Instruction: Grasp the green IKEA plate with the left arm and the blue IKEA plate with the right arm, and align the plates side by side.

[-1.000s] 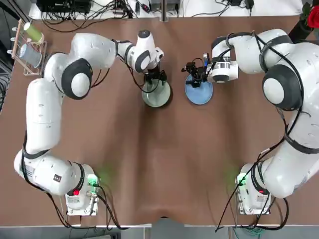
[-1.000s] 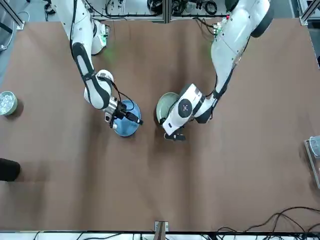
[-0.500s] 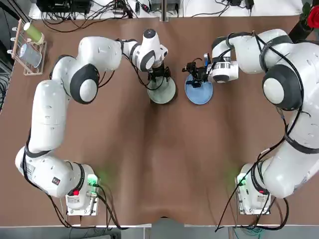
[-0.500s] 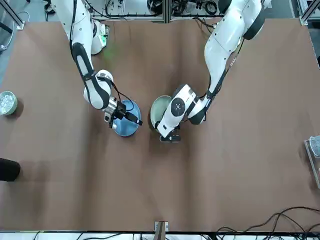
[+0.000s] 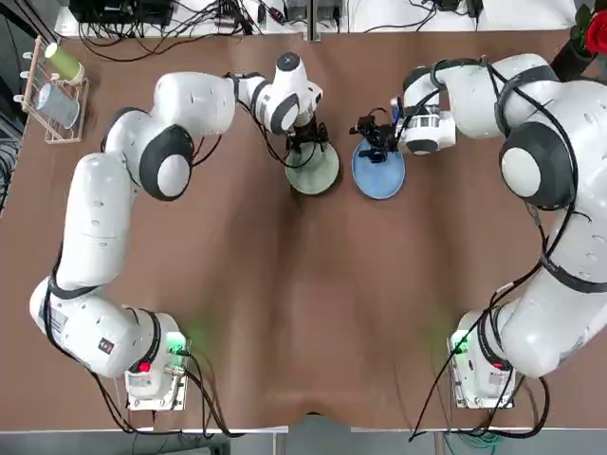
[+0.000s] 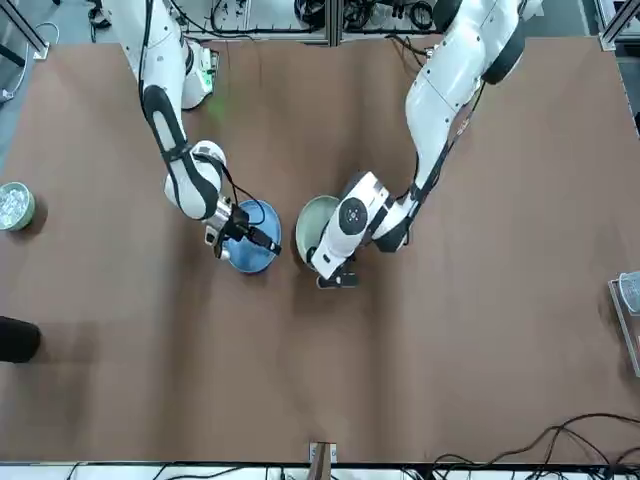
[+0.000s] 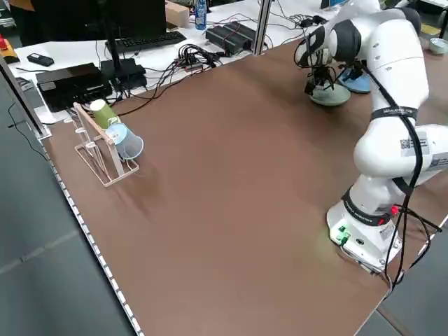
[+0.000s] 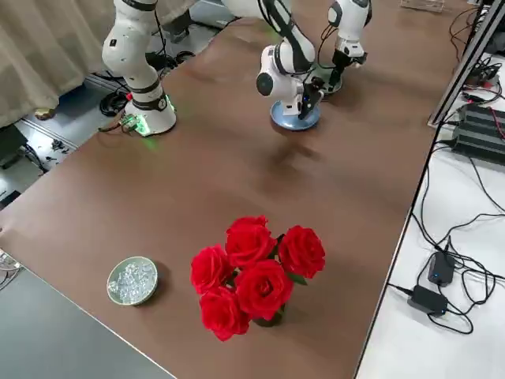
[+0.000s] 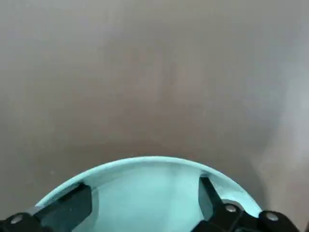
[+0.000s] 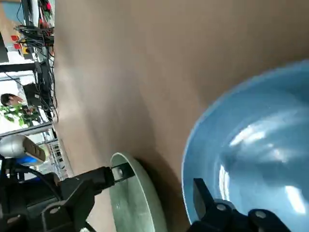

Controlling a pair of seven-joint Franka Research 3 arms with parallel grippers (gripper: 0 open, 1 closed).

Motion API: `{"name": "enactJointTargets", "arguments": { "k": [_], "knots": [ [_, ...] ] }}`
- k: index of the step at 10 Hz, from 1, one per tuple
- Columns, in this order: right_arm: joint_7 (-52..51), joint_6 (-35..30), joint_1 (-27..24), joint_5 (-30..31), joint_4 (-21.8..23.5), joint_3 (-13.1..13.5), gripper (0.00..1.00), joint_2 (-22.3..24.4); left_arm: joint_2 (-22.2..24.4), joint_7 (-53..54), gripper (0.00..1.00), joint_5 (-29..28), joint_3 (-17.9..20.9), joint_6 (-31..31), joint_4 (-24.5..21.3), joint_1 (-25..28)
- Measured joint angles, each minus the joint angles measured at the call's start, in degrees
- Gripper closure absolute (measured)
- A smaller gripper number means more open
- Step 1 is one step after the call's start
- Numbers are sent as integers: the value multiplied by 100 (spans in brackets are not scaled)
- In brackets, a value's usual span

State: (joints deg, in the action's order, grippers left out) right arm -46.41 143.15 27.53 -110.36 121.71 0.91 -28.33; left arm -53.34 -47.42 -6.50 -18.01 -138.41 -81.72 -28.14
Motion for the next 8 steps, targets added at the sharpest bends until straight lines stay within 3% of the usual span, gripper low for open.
{"name": "enactJointTargets", "arguments": {
  "k": [4, 8],
  "knots": [
    [35, 353, -119, 1637, -572, 206, 6, 97, -95, -259, 0, 0, 145, -7, 244, -273],
    [83, 225, -157, 4340, -1201, 1045, 5, 119, -116, -513, 0, 0, 166, -22, 413, -420]
  ]
}}
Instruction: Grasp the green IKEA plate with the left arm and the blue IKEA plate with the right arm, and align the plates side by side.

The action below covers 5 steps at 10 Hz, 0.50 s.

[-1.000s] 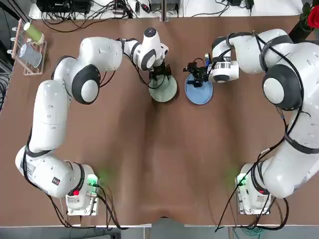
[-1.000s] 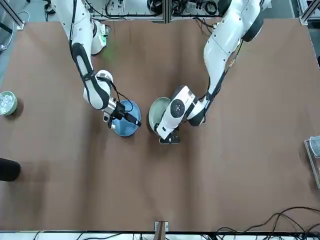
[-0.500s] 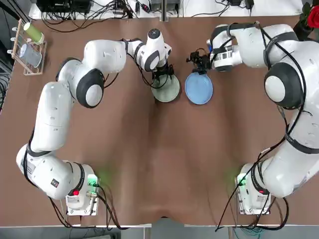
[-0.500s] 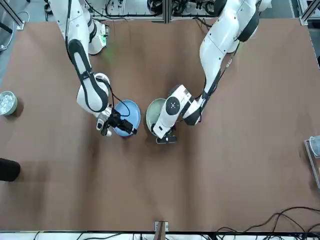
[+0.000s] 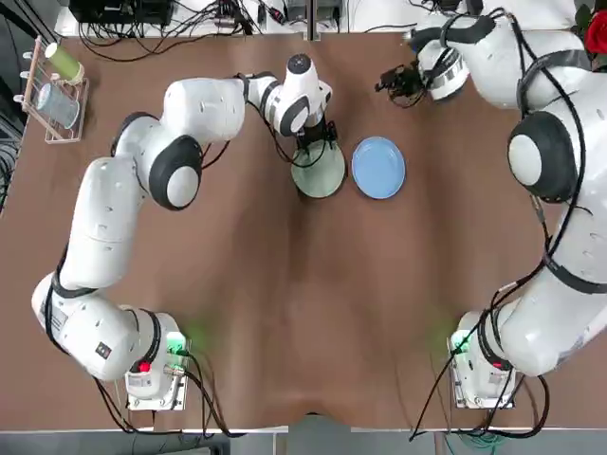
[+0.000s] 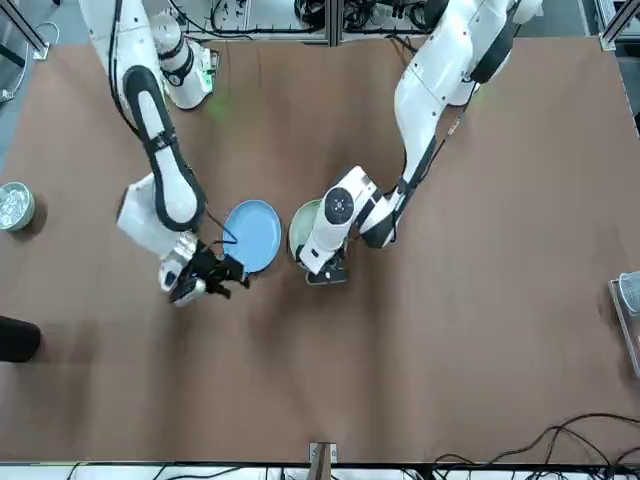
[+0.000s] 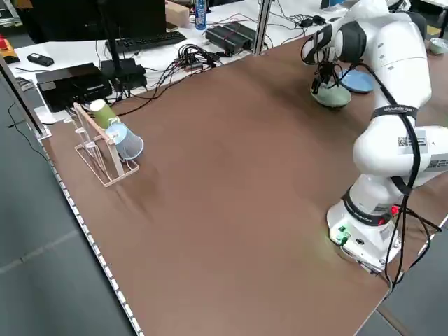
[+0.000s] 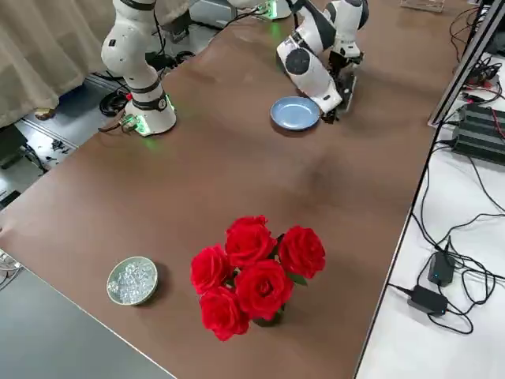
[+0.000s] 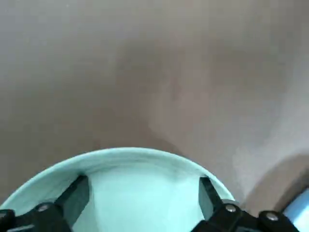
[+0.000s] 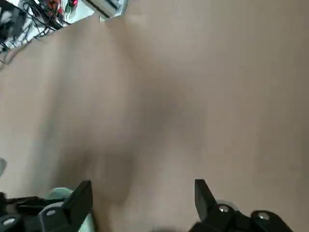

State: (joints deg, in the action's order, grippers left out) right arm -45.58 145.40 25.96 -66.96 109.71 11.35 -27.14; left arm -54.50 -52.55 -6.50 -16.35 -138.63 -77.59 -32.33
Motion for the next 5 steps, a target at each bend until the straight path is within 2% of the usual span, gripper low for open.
{"name": "enactJointTargets", "arguments": {
  "k": [3, 5],
  "knots": [
    [-13, -355, -12, 1231, -137, 588, 5, 145, -109, -130, 0, 0, 40, -29, 168, -118],
    [-33, -428, -12, 1581, -125, 714, 5, 213, -137, -176, 0, 0, 56, -29, 227, -152]
  ]
}}
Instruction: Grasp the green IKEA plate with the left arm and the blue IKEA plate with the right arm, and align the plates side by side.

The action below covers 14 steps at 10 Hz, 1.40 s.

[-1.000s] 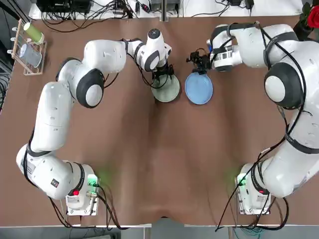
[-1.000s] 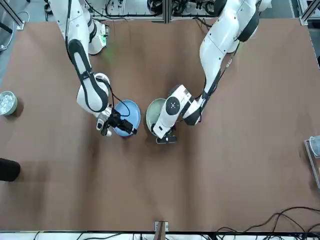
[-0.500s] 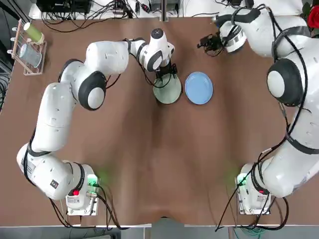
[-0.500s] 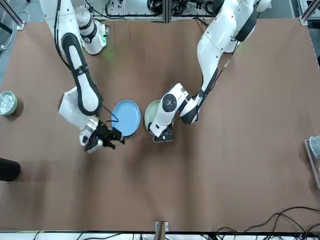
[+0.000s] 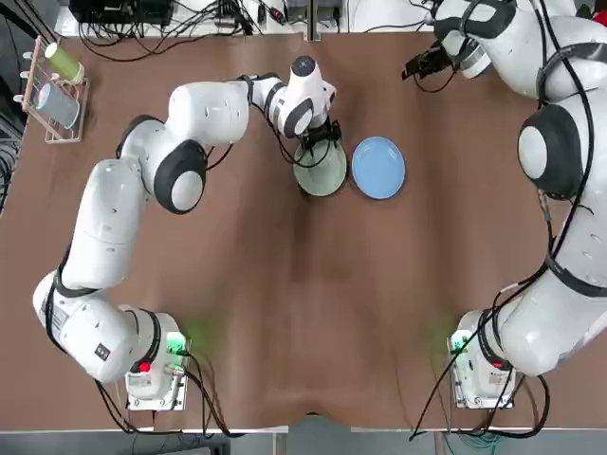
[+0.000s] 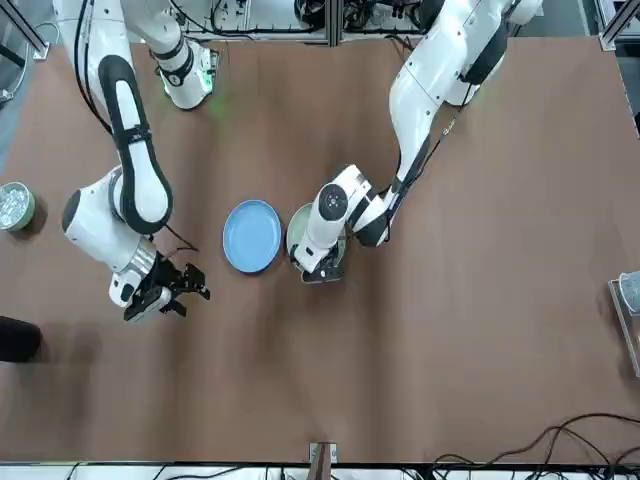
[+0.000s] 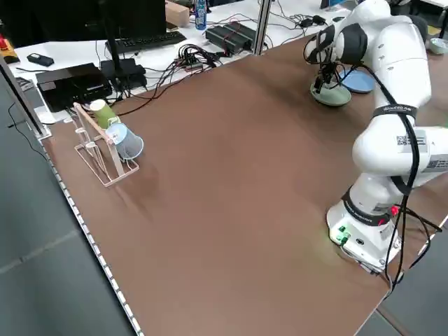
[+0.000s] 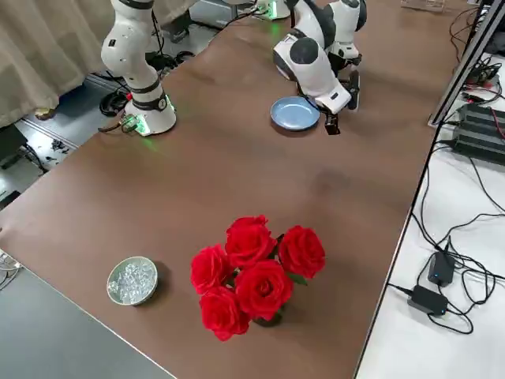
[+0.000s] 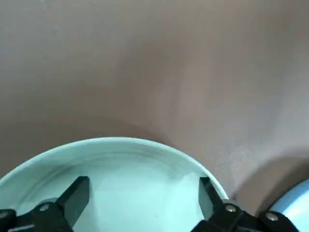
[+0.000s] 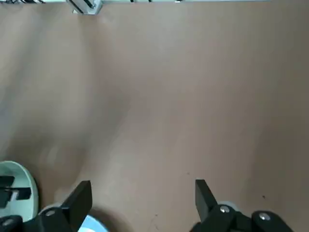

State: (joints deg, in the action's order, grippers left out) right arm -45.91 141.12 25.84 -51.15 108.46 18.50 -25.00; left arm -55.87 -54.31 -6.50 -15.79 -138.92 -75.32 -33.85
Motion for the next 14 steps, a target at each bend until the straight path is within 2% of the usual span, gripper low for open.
{"name": "enactJointTargets", "arguments": {
  "k": [2, 5, 7, 10, 11, 13, 14],
  "knots": [
    [-11, -46, 2, 620, 0, 138, 5, 78, -45, -69, 0, 0, 17, -6, 77, -74],
    [-8, -391, -49, 1514, -3, 508, 4, 320, -80, -85, 0, 0, 22, -7, 140, -171],
    [-8, -762, -457, 2205, -20, 545, 4, 585, -81, -85, 0, 0, 24, -7, 142, -173],
    [204, -1323, -859, 2894, -80, 510, 4, 1040, -81, -86, 0, 0, 25, -7, 143, -174],
    [560, -1628, -1036, 3223, -172, 340, 4, 1187, -81, -86, 0, 0, 25, -7, 143, -174],
    [1500, -2466, -1754, 3824, -536, -470, 4, 1467, -81, -86, 0, 0, 25, -7, 144, -178],
    [2029, -2852, -2000, 4076, -747, -668, 4, 1580, -81, -86, 0, 0, 25, -7, 145, -181]
  ]
}}
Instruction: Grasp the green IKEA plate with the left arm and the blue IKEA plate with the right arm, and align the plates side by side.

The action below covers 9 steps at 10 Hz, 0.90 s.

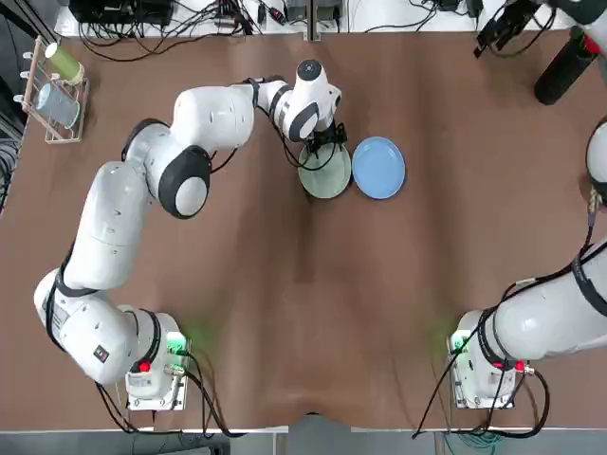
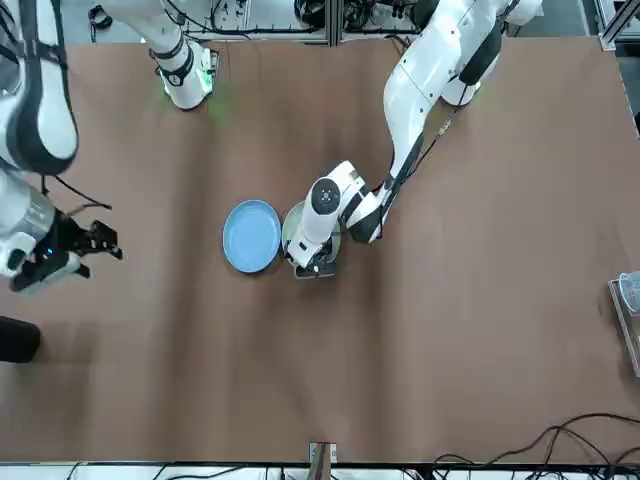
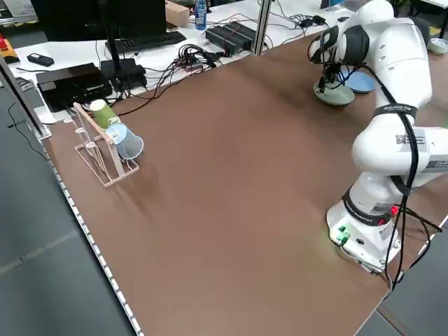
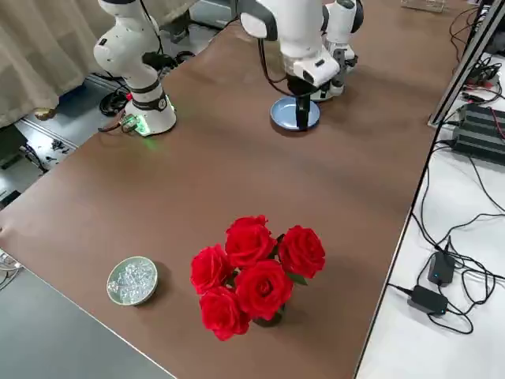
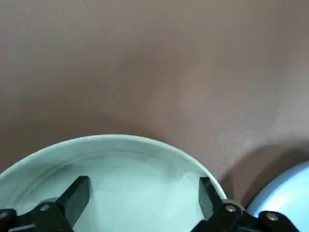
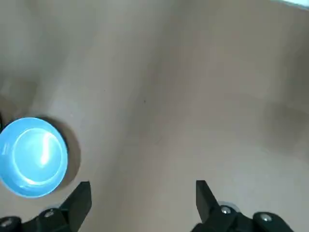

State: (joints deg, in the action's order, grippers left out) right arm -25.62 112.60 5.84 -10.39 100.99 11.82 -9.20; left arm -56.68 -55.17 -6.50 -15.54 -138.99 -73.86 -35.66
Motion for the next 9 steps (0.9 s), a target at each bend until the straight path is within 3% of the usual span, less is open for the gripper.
{"name": "enactJointTargets", "arguments": {
  "k": [3, 5, 9],
  "knots": [
    [1124, -1274, -894, 791, -702, -660, 1, 298, 0, 0, 0, 0, -1, 0, 8, -79],
    [1288, -2317, -1070, 858, -1483, -740, 0, 388, 0, -1, 0, 0, 2, 0, 12, -89],
    [1969, -2609, -1279, 857, -1659, -791, 0, 403, 0, 0, 0, 0, 5, 0, 15, -90]
  ]
}}
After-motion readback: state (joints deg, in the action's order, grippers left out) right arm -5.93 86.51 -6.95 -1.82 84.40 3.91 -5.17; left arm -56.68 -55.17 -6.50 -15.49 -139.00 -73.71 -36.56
